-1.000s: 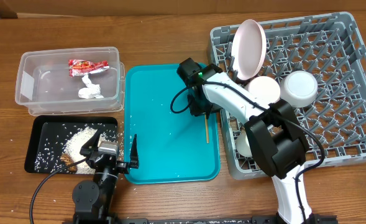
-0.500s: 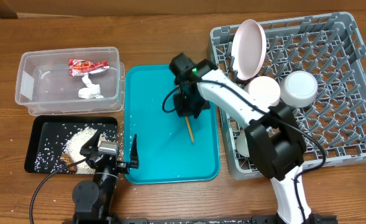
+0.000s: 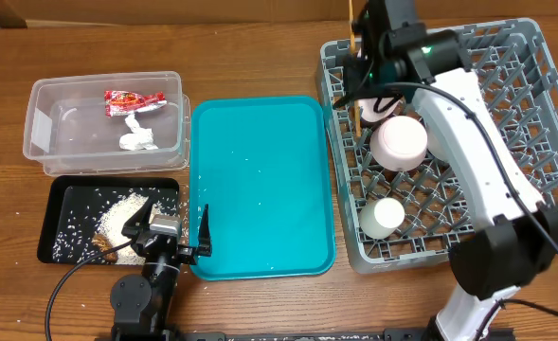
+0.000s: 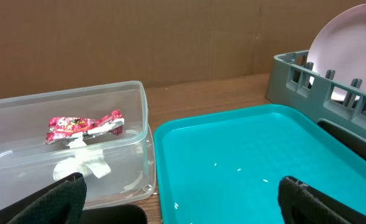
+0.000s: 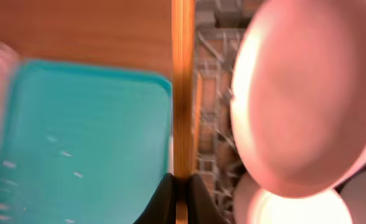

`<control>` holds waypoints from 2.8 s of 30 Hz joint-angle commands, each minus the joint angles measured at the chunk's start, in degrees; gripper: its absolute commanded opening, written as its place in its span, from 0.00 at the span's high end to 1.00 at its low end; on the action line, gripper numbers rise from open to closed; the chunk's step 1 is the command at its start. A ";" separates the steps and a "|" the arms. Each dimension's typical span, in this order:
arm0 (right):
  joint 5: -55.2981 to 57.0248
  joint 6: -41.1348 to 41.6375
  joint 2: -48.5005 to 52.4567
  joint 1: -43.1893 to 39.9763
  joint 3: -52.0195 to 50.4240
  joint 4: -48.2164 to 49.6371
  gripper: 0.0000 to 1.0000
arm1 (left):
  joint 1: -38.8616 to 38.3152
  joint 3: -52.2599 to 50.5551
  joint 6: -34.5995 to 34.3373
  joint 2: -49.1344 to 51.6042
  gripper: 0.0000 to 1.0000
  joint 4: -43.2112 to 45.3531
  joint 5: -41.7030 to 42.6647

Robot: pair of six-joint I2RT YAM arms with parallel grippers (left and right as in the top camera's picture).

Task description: Sort waste into correct bins and load items into the dishwasher

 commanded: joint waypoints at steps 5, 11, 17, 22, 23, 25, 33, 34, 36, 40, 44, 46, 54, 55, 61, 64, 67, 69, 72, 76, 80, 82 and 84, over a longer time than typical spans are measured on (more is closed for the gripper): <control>0.39 -3.89 4.59 0.90 -4.98 -0.96 0.96 | 0.33 -0.39 0.48 -0.59 0.00 0.24 0.17; 1.81 -3.37 3.08 1.07 -4.79 -1.70 0.52 | 0.33 -0.39 0.50 -0.59 0.00 0.22 0.17; 0.94 -1.84 -7.17 2.67 -4.76 -3.85 0.36 | 0.33 -0.39 0.48 -0.59 0.00 0.22 0.17; -3.23 -0.35 -20.52 7.15 -4.76 -4.24 0.00 | 0.33 -0.39 0.50 -0.59 0.00 0.22 0.17; -3.43 -0.24 -23.08 8.07 -4.76 -4.39 0.00 | 0.33 -0.39 0.48 -0.59 0.00 0.22 0.17; -3.39 0.37 -28.35 10.03 -4.76 -5.01 0.00 | 0.33 -0.39 0.48 -0.59 0.00 0.22 0.17; -3.91 0.63 -44.19 14.14 -4.76 -9.27 0.00 | 0.33 -0.39 0.48 -0.59 0.00 0.22 0.17; -2.54 0.66 -45.86 14.14 -4.76 -10.03 0.00 | 0.33 -0.39 0.48 -0.59 0.00 0.22 0.17; 0.50 0.66 -48.59 14.14 -4.76 -11.32 0.00 | 0.33 -0.39 0.48 -0.59 0.00 0.22 0.17; 6.75 0.68 -53.02 14.14 -4.76 -15.17 0.00 | 0.33 -0.39 0.48 -0.59 0.00 0.22 0.17; 11.21 0.44 -55.91 12.96 -5.18 -16.31 0.00 | 0.33 -0.39 0.48 -0.59 0.00 0.22 0.17; 11.28 0.22 -57.59 9.86 -6.38 -14.71 0.00 | 0.33 -0.39 0.48 -0.59 0.00 0.22 0.17; 10.43 0.26 -67.45 -3.26 -25.20 0.76 0.00 | 0.33 -0.39 0.48 -0.59 0.00 0.22 0.17; 10.40 0.26 -68.87 -4.28 -28.41 3.15 0.00 | 0.33 -0.39 0.48 -0.59 0.00 0.22 0.17; 6.67 0.33 -80.91 -9.14 -53.00 22.10 0.00 | 0.33 -0.39 0.50 -0.59 0.00 0.22 0.17; 6.25 0.57 -86.31 -9.73 -62.07 26.95 0.00 | 0.33 -0.39 0.48 -0.59 0.00 0.22 0.17; 6.25 0.55 -91.03 -10.27 -69.42 30.14 0.00 | 0.33 -0.39 0.48 -0.59 0.00 0.22 0.17; 6.25 0.55 -93.88 -10.95 -73.99 31.74 0.00 | 0.33 -0.39 0.48 -0.59 0.00 0.22 0.17; 6.27 0.55 -97.39 -11.78 -80.08 33.92 0.00 | 0.31 -0.39 0.48 -0.59 0.00 0.22 0.17; 6.27 0.52 -101.13 -12.02 -86.44 38.03 0.00 | 0.33 -0.39 0.48 -0.59 0.00 0.22 0.17; 6.27 0.52 -105.00 -12.02 -92.41 43.67 0.00 | 0.31 -0.39 0.48 -0.59 0.00 0.22 0.17; 6.27 0.52 -107.01 -12.00 -95.34 46.16 0.00 | 0.33 -0.39 0.48 -0.59 0.00 0.22 0.17; 6.27 0.52 -108.83 -12.00 -98.25 48.57 0.00 | 0.33 -0.39 0.48 -0.59 0.00 0.22 0.15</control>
